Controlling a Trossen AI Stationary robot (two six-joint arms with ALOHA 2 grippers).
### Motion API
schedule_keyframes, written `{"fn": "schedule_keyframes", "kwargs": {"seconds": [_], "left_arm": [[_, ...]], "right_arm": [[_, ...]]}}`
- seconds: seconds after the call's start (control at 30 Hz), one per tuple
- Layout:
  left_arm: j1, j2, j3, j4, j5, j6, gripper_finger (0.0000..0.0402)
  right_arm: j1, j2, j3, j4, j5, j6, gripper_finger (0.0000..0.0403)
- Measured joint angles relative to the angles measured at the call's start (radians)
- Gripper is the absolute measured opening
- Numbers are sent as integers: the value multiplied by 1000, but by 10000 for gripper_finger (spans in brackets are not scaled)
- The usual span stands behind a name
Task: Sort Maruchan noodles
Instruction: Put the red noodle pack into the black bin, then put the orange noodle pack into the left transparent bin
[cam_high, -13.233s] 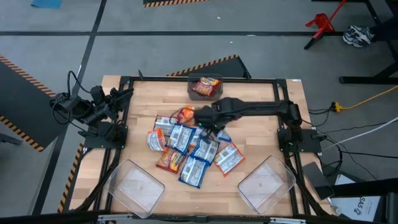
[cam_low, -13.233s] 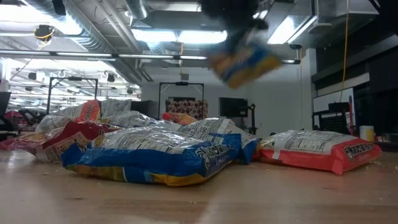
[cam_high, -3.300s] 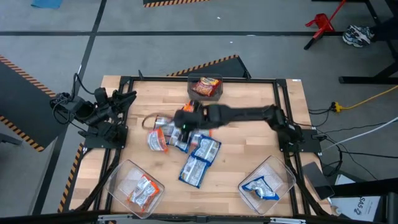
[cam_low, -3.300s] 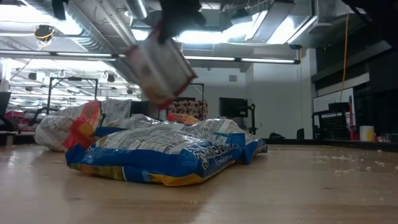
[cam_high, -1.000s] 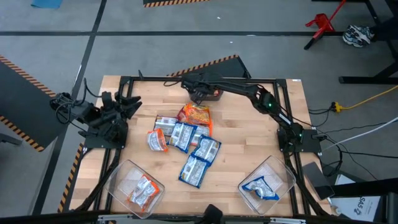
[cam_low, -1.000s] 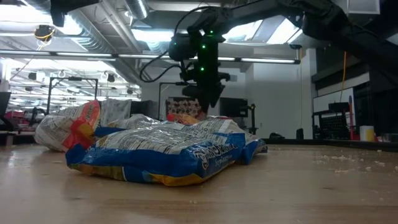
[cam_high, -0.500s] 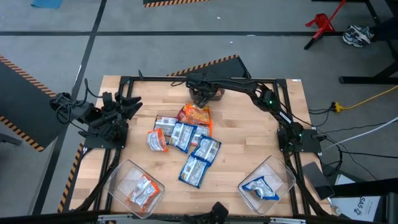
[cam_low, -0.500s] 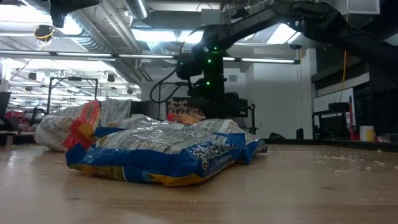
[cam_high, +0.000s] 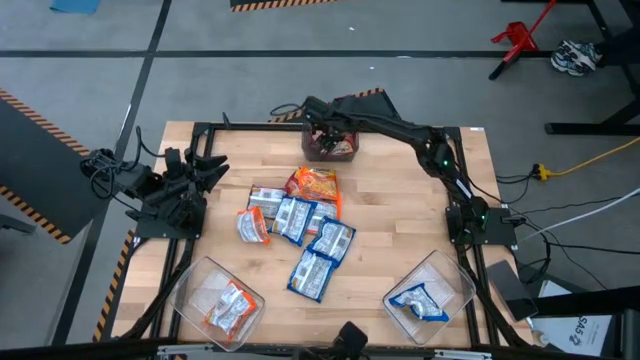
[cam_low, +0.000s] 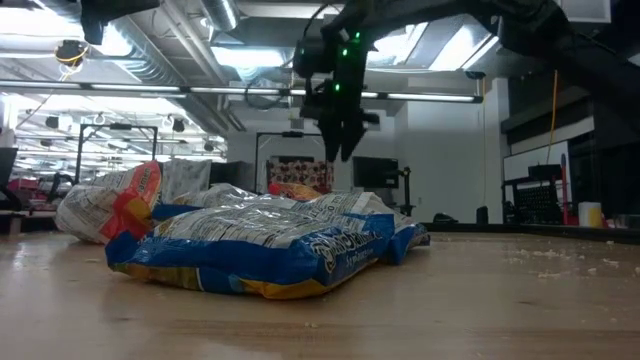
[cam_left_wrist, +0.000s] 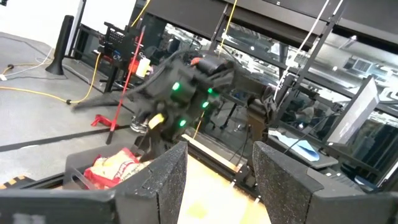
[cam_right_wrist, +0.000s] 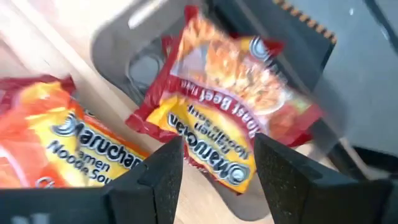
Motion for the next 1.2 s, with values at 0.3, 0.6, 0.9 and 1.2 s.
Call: {"fn": "schedule_keyframes", "kwargs": {"seconds": [0.3,0.6,0.9,1.2], "left_arm": [[0,0,0,0,8,-4,176],[0,0,0,1,8,-6,176],[0,0,0,1,8,-8,176],[0,0,0,1,7,-6,176]], "right_arm": [[110,-22,4,45,-333,-56,182],[348,-21,-73,200,-88,-204,192],[399,-21,-239,311,55,-142,348],[355,-21,-385,450,137,4,378]]}}
